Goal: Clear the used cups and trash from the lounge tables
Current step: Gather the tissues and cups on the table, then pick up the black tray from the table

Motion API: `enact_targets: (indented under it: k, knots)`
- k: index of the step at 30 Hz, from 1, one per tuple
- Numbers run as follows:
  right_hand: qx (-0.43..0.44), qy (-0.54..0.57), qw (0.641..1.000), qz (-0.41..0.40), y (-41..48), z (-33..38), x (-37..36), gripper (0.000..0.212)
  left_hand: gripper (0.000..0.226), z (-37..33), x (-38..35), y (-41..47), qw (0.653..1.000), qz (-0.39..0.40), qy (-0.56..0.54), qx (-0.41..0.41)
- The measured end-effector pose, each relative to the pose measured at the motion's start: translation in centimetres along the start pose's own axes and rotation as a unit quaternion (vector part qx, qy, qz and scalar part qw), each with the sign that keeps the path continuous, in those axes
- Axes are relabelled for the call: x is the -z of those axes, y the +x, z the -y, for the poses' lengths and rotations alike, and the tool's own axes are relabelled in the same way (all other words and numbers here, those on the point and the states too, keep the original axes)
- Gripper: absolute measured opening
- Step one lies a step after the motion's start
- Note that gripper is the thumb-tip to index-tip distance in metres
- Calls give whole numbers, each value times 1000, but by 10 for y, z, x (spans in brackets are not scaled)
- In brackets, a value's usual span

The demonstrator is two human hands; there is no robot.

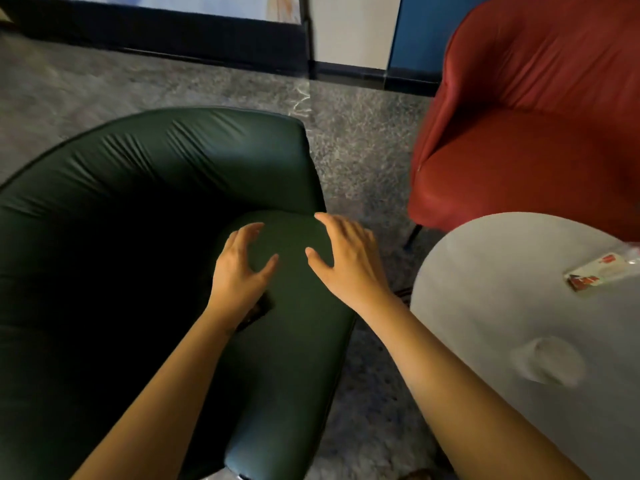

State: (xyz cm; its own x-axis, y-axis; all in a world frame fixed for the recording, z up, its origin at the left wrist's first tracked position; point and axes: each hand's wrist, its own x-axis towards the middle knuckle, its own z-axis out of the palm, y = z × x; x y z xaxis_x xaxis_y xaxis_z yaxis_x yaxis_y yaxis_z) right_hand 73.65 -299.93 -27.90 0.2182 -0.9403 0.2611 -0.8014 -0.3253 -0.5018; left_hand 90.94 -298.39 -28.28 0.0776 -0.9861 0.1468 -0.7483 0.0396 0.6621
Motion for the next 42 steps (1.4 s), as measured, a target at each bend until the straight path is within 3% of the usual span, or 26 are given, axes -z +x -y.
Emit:
enact_targets:
  k: [5, 13, 17, 20, 25, 31, 37, 42]
  knots:
    - [-56, 45, 997, 6, 10, 23, -109, 49, 50, 110, -1, 25, 999, 19, 17, 36]
    - [-145, 72, 976, 144, -6, 30, -297, 62, 61, 264, -67, 8, 979, 71, 21, 190]
    - [-191, 56, 967, 159, -20, 20, -341, 62, 67, 292, -104, -2, 925, 47, 23, 376]
    - [-230, 55, 960, 148, -34, 12, -345, 60, 49, 297, -120, -7, 892, 76, 18, 446]
    - [-235, 43, 964, 119, -40, 2, -311, 55, 31, 285, -116, -1, 921, 87, 43, 377]
    - [-233, 32, 971, -37, -16, -1, -214, 37, 25, 213, -89, 32, 972, 76, 75, 211]
    - [-249, 22, 951, -182, -25, -21, -76, 26, 21, 69, -86, 51, 995, 51, 12, 82]
    - [-286, -12, 927, -244, -88, -57, 42, 22, 25, -68, -110, 21, 995, 88, -36, -33]
